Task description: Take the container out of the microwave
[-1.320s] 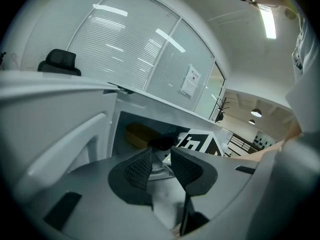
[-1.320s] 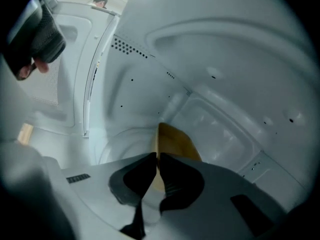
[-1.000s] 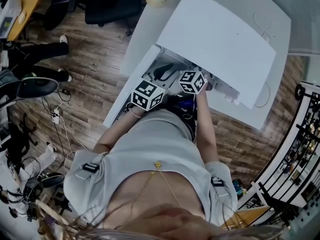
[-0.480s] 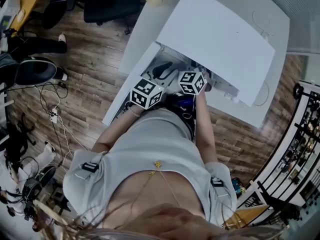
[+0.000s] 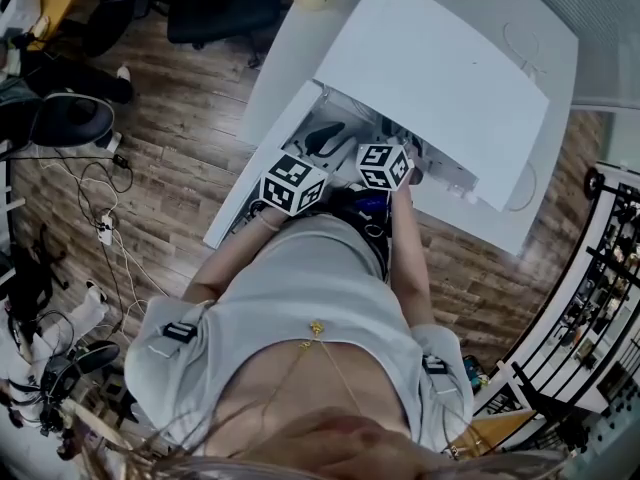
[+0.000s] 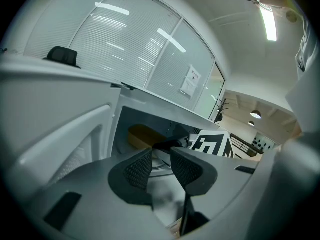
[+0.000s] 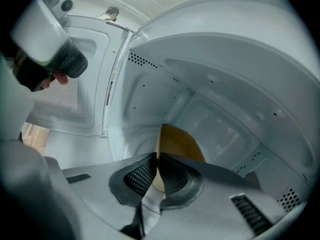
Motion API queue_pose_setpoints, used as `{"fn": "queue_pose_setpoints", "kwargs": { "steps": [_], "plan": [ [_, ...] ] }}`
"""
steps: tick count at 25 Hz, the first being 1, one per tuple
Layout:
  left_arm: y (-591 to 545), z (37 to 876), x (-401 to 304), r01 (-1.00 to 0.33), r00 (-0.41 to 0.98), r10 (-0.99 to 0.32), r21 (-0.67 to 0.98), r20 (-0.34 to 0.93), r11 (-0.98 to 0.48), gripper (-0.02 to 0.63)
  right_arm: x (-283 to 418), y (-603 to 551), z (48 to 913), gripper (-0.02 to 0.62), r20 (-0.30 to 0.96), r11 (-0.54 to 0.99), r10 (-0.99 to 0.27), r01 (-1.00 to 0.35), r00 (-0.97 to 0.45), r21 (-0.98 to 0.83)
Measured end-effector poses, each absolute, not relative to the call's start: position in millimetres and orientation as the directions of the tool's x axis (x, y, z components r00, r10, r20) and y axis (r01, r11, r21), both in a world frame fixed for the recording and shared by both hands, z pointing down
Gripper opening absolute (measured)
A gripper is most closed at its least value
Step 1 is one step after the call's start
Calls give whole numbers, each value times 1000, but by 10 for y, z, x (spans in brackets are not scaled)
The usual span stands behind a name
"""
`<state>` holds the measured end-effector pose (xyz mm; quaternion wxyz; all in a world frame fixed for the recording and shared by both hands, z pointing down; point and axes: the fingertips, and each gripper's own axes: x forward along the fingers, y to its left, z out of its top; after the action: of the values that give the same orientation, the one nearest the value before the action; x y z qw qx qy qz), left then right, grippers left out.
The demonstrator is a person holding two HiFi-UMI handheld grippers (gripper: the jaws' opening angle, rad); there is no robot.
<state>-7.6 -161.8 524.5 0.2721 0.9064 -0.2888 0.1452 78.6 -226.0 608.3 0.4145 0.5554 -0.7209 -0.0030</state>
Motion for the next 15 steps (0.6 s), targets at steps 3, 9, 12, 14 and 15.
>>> {"fn": "queue_pose_setpoints", "kwargs": {
  "steps": [3, 9, 12, 14, 15],
  "plan": [
    [-1605, 5257, -79, -603, 791, -444, 414, 420, -682, 127, 787, -2247, 6089, 31, 596, 386, -802, -796, -40, 466],
    [-1593, 5258, -97, -603, 791, -446, 415, 419, -681, 127, 771, -2207, 6091, 31, 602, 392, -797, -795, -42, 463],
    [-1584, 5266, -100, -605, 790, -447, 415, 419, -680, 127, 772, -2187, 6099, 31, 604, 394, -796, -795, -43, 461],
    [-1575, 5268, -101, -606, 790, -448, 416, 420, -679, 127, 775, -2179, 6100, 31, 605, 395, -795, -794, -44, 462],
    [-1570, 5267, -103, -606, 789, -448, 416, 420, -678, 127, 774, -2177, 6097, 31, 604, 395, -795, -794, -44, 463]
  ]
}}
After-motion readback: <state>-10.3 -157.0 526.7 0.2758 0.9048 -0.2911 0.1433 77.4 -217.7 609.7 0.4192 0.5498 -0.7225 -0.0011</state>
